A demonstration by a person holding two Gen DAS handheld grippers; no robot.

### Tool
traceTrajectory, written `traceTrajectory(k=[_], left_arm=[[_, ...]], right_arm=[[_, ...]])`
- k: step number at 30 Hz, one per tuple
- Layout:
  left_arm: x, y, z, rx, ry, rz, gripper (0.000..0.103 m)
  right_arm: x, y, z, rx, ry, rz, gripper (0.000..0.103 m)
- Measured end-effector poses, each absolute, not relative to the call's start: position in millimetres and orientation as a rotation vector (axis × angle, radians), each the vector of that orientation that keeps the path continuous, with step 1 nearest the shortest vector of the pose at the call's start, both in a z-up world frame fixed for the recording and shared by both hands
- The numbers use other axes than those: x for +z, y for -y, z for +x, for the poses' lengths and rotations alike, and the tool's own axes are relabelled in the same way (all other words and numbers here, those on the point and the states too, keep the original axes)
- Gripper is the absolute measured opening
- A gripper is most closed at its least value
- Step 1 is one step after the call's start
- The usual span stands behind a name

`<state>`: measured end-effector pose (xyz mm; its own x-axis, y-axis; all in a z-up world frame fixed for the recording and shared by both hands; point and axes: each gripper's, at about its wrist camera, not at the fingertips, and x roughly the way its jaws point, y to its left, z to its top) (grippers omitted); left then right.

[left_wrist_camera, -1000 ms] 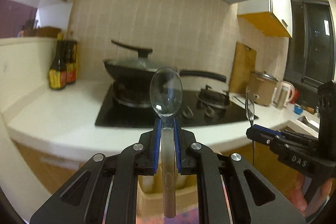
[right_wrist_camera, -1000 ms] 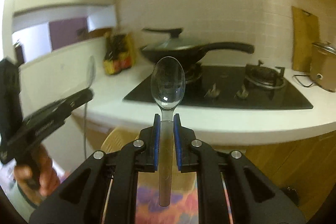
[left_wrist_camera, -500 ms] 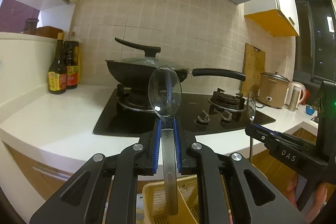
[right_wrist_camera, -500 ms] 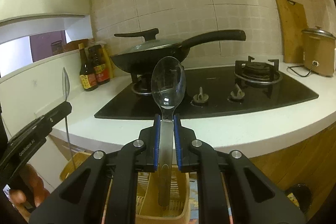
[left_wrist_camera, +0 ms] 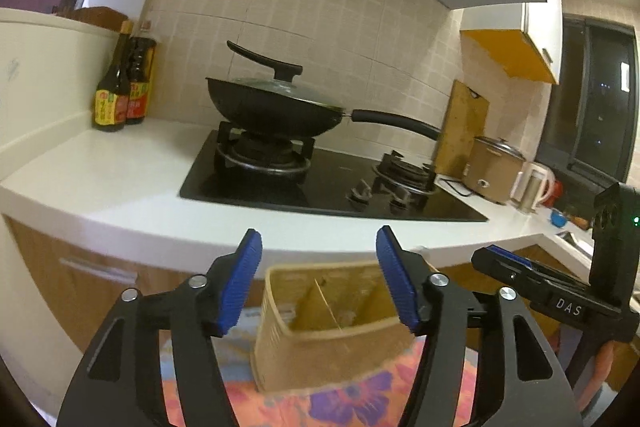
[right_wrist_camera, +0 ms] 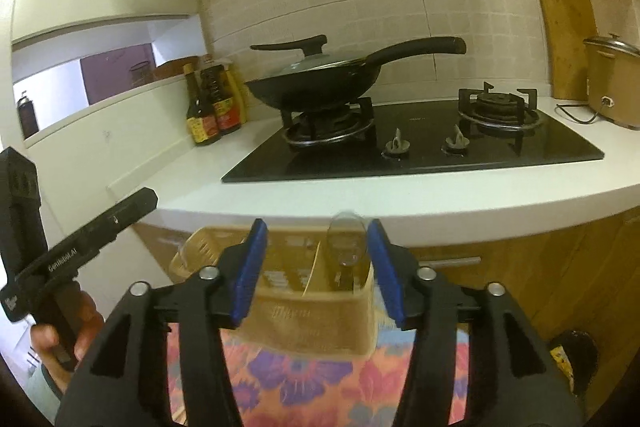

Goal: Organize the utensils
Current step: 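Open both tools to drop the spoons into the basket, then grasp a clear spoon with the right tool while the left tool grasps a wooden chopstick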

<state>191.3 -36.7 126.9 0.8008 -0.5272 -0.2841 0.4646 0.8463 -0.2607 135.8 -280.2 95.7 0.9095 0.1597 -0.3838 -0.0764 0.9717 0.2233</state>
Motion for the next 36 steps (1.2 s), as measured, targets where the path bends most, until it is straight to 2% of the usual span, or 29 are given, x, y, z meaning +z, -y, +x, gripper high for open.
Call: traceTrajectory(k=[9, 16, 19, 21, 26, 28, 36], left_arm=[[129, 10, 121, -0.571, -0.462, -0.155, 0.061], [92, -7, 81, -0.547, -0.637, -0.067, 0.061], [61, -11, 77, -0.522, -0.753, -0.008, 0.06], [43, -13, 78, -0.508, -0.819, 0.023, 0.059], [-11, -17, 89, -0.496, -1.035, 0.1, 0.046], [-23, -16, 91, -0.484, -1.071, 0.136, 0.041], [-32, -9, 81, -0.467, -1.063, 0.231, 0.041]], right_arm=[[96, 257, 63, 0.099, -0.53, 0.144, 0.049], [46, 246, 39, 0.151, -0.812, 0.203, 0.048], [14, 240, 39, 0.184, -0.951, 0.234, 0.036], [-3, 235, 41, 0.199, -1.018, 0.247, 0.035], [-38, 235, 50, 0.168, -1.143, 0.3, 0.025], [-45, 234, 53, 0.165, -1.159, 0.302, 0.025], [-56, 203, 57, 0.115, -1.191, 0.104, 0.018]])
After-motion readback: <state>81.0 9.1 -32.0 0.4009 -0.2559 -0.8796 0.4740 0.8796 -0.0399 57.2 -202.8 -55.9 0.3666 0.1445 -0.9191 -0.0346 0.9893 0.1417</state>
